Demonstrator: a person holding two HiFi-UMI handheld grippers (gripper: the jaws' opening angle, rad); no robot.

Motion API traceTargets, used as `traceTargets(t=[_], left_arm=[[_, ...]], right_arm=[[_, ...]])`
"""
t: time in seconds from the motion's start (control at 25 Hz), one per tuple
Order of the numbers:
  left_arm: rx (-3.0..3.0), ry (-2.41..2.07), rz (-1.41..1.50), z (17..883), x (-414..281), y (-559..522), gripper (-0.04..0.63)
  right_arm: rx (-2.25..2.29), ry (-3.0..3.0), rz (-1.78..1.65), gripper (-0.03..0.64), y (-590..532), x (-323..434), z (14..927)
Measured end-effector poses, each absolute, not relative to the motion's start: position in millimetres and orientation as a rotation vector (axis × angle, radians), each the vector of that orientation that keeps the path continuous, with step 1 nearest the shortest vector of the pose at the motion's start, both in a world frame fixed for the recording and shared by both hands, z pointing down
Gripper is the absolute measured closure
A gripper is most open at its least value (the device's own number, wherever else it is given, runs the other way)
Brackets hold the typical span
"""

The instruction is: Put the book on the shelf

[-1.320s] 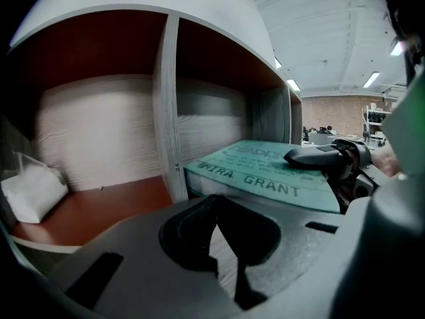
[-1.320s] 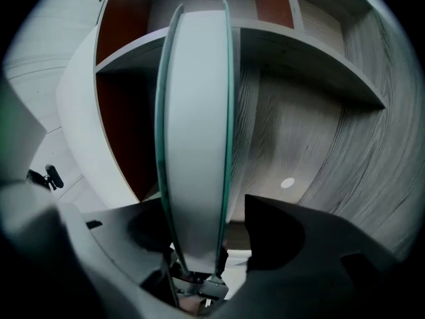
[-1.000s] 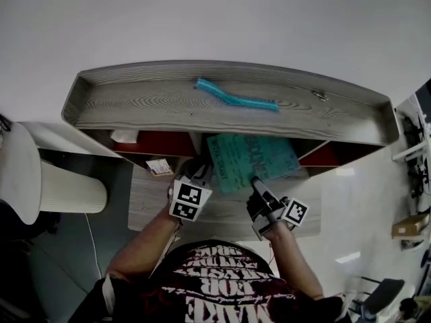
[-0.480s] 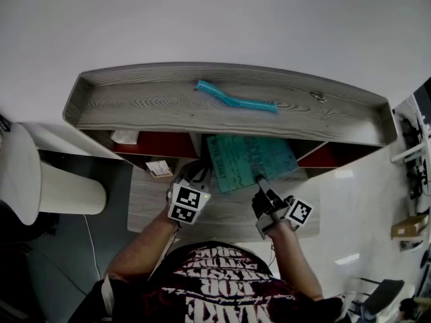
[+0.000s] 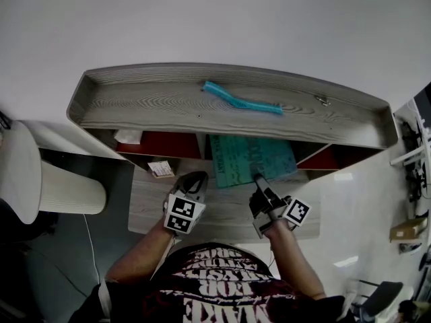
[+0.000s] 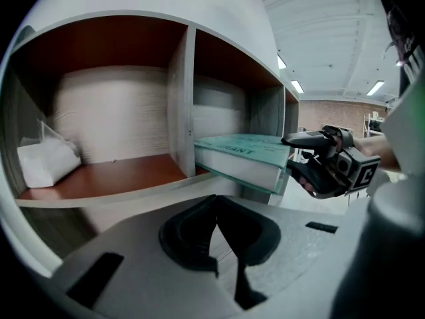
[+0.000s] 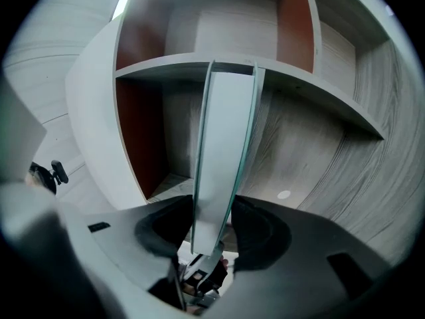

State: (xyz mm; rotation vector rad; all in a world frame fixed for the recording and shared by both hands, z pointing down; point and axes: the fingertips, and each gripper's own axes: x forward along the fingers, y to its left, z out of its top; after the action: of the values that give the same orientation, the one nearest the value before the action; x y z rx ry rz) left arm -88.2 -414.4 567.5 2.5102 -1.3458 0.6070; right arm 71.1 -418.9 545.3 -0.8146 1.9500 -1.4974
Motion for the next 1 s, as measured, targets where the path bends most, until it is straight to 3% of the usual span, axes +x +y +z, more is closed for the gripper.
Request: traceTargets(t=[1.0], left_arm=[[2.463, -1.324, 0.611, 592.8, -109.9, -382.8, 0.591]], right_arm=[[-0.829, 1.911, -1.53, 0.436, -437.1, 36.5, 548.4]])
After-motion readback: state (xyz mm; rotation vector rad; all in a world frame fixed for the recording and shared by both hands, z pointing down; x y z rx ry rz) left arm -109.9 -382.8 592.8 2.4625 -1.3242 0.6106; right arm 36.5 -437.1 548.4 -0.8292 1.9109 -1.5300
